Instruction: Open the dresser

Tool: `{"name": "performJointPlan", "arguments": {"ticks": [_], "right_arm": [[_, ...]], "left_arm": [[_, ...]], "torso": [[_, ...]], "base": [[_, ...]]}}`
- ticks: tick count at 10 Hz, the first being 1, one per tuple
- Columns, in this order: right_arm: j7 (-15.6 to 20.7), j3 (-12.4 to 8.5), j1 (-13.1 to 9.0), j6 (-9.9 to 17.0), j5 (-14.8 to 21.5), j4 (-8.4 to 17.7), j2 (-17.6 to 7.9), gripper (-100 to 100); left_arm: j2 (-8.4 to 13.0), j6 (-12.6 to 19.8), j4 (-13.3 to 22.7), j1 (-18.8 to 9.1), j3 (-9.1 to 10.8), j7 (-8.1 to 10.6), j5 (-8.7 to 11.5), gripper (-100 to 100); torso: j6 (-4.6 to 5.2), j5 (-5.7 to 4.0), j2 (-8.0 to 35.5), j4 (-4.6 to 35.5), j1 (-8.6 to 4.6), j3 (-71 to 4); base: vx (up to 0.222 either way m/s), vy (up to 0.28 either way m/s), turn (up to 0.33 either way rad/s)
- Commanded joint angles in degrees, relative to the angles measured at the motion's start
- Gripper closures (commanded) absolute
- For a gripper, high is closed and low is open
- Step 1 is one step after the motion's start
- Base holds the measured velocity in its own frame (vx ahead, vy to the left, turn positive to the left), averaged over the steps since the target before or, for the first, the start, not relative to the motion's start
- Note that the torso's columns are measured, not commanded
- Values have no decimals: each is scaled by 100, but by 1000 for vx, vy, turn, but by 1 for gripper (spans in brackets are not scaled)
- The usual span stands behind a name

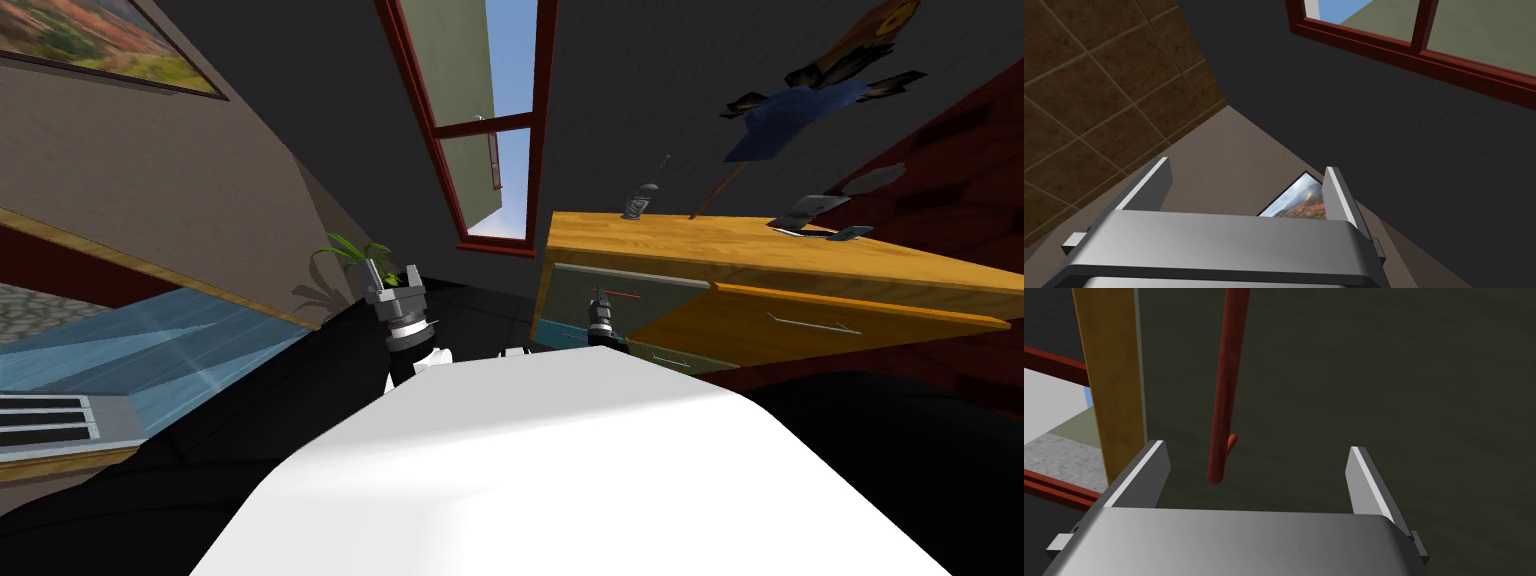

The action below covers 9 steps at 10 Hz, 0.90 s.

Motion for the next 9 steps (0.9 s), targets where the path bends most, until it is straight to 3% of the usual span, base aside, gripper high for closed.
{"name": "performJointPlan", "arguments": {"ticks": [1, 4, 5, 6, 9], "right_arm": [[188, 117, -396, 137, -174, 135, -123, -100], [501, 315, -953, 380, -482, 349, -356, -100], [458, 238, -861, 363, -425, 282, -252, -100], [345, 216, -705, 259, -328, 242, -240, 100], [32, 18, -244, 15, -21, 29, -7, 100]], "left_arm": [[0, 0, 0, 0, 0, 0, 0, 0], [0, 0, 0, 0, 0, 0, 0, 0], [0, 0, 0, 1, 0, 0, 0, 0], [0, 0, 0, 0, 0, 0, 0, 0], [0, 0, 0, 0, 0, 0, 0, 0]], "torso": [[2, 0, 0, 0, -2, 0], [-1, 0, -1, 0, -1, -1], [3, 0, -1, 0, -2, -1], [-1, 0, -1, 0, 0, 0], [2, -27, -49, -39, -26, -26]], "base": [[-12, 8, -155], [-14, 7, -216], [-7, 5, -59], [5, -1, 299], [15, -11, 224]]}}
